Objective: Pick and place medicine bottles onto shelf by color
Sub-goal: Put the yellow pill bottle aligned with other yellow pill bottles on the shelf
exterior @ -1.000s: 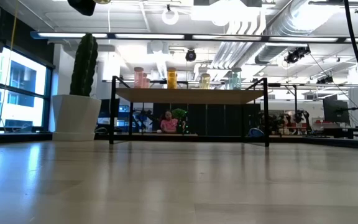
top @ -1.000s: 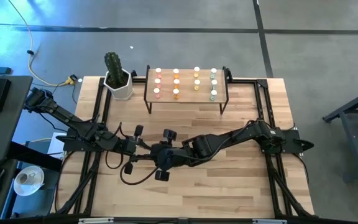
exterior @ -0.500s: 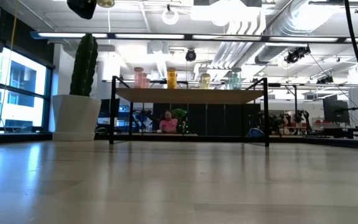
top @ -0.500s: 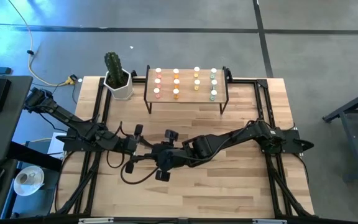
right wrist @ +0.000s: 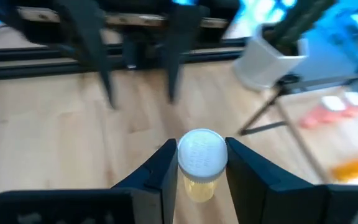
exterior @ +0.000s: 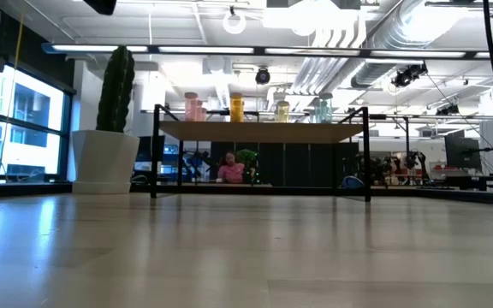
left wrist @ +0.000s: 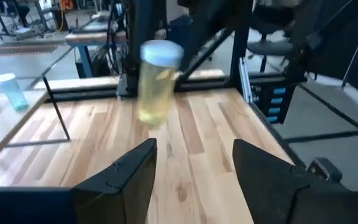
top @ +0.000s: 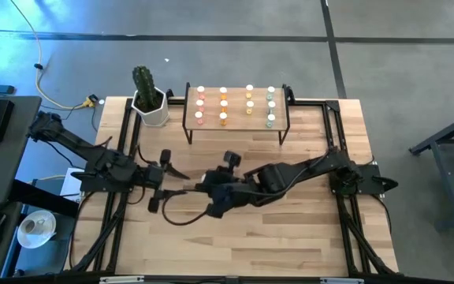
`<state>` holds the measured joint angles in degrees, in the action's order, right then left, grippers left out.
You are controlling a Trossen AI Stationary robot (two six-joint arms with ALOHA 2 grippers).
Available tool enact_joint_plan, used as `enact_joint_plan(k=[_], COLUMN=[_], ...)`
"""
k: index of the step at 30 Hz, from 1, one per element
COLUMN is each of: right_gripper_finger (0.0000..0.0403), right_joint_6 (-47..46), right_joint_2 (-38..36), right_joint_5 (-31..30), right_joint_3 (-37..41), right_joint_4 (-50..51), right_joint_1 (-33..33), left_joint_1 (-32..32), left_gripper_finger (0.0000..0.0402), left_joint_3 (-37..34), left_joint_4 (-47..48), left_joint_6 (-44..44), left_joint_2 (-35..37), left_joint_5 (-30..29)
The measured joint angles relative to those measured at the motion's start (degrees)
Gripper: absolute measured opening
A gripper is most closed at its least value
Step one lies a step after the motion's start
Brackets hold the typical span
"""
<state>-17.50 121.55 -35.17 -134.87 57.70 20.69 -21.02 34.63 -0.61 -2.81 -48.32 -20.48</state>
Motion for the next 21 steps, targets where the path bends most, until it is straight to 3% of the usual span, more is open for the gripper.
enact_joint_plan(k=[7,11,14,18,21], right_gripper_finger=[0.0099,0.0099,0.0099,0.0099,0.0099], right_joint_6=[1.5,0.5,-5.2,-23.1,-22.4], right_joint_2=[-4.6,-6.9,-8.3,-8.4,-10.0], right_joint_5=[-10.9,-20.4,-26.7,-32.3,-32.6], right_joint_3=[0.0,0.0,0.0,0.2,5.2], right_joint_4=[5.2,9.8,16.9,32.9,29.7], right_joint_1=[0.0,0.0,-0.4,-2.1,-4.2], left_joint_1=[0.0,0.0,0.0,0.0,0.0], left_gripper_finger=[0.0200,0.0200,0.0200,0.0200,0.0200], left_joint_3=[0.0,0.0,0.0,0.0,0.0], left_joint_4=[3.7,5.5,6.7,8.2,9.1], left_joint_6=[-0.2,-0.2,-0.2,-0.1,0.0], left_joint_2=[5.5,7.9,9.2,10.1,10.0], left_joint_5=[0.1,0.3,0.3,0.3,0.3])
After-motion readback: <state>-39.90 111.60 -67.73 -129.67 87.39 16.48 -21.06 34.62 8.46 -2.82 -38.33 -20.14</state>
